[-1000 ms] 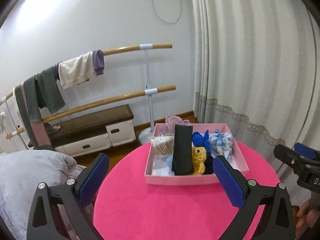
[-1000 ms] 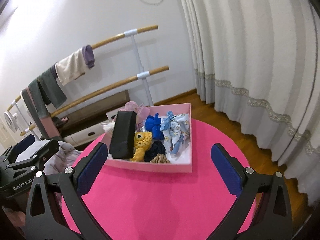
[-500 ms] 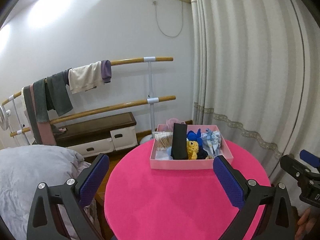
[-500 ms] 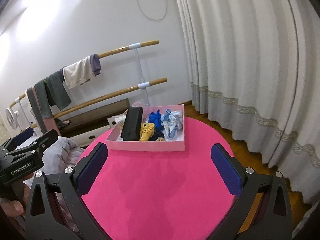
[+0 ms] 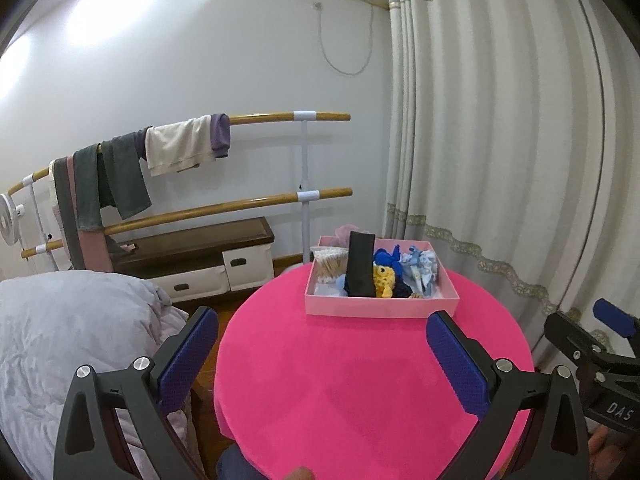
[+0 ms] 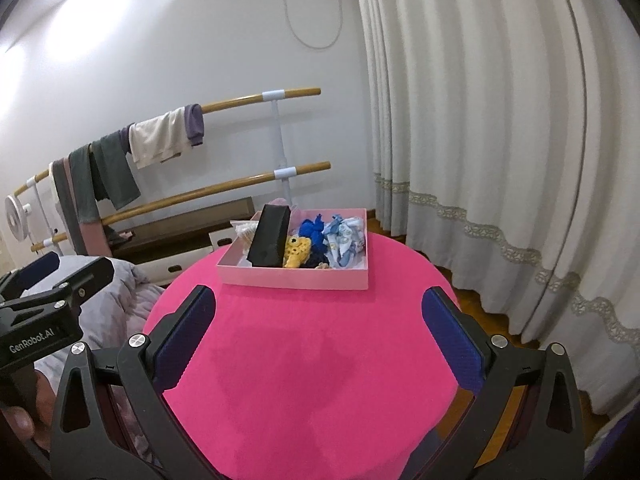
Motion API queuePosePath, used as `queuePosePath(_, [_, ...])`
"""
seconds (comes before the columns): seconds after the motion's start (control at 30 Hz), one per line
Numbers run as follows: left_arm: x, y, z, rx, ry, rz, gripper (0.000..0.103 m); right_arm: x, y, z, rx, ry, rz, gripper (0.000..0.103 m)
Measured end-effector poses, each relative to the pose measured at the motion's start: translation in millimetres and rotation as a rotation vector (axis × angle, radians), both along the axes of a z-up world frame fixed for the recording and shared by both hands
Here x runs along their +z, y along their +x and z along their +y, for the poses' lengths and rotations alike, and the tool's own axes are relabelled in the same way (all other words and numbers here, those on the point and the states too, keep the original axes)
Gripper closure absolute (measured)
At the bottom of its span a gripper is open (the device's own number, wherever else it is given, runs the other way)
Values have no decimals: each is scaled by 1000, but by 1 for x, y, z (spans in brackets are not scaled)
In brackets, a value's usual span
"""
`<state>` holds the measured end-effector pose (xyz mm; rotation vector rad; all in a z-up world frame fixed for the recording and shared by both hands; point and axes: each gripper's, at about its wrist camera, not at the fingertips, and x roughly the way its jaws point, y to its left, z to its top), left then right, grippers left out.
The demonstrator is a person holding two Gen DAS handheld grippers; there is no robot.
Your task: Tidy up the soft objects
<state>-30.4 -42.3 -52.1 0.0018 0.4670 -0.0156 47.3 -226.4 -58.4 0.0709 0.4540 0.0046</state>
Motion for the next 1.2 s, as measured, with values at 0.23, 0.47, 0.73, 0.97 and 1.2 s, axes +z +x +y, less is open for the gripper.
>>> queuePosePath(0.23, [6, -12, 12, 20, -26, -7, 0, 2, -11, 14, -1, -18, -24, 0])
queuePosePath(0.47, [7, -18, 17, 35, -30, -4, 0, 0, -15, 22, 9, -26, -30, 0])
queuePosePath(0.73, [10, -11, 12, 17, -30, 6, 0, 2, -17, 28, -1, -40, -33, 0])
queuePosePath(0.97, [10, -13, 11, 10, -26, -7, 0, 5, -17, 28, -4, -35, -43, 0])
queuePosePath(1.2, [8, -14, 6, 9, -17, -21, 0, 5, -19, 26, -6, -33, -47, 0])
